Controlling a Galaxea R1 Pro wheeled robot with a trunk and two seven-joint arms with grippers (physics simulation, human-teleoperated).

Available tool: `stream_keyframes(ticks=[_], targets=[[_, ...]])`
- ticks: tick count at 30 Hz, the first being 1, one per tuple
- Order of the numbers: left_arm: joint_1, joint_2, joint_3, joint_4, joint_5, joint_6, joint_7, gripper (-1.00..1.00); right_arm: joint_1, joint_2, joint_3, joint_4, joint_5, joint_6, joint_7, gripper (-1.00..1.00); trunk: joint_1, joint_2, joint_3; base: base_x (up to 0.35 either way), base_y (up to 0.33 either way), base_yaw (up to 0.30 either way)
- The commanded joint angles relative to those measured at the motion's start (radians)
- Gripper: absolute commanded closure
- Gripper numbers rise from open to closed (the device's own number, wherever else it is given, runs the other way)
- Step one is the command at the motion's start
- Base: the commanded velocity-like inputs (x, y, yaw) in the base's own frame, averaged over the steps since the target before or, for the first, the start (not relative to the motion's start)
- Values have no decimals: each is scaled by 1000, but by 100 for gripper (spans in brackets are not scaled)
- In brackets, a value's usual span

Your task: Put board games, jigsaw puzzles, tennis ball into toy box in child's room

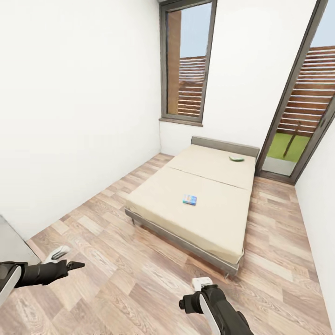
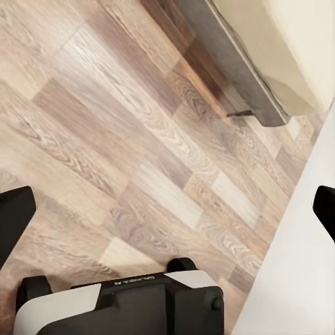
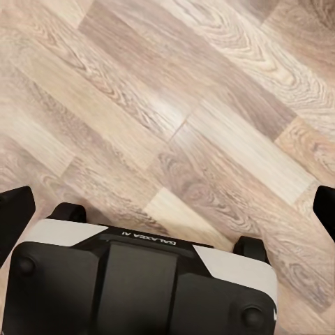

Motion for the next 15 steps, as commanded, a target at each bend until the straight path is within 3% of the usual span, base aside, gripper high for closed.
stream_keyframes(ticks=[1, 15], targets=[[-1, 0, 1, 0, -1, 4, -3, -100, -1, 0, 0, -2, -1, 5, 0, -100, 1, -2, -2, 0, 0, 291], [-1, -2, 2, 0, -1, 3, -3, -100, -1, 0, 0, -2, 0, 5, 0, -100, 1, -2, -2, 0, 0, 290]])
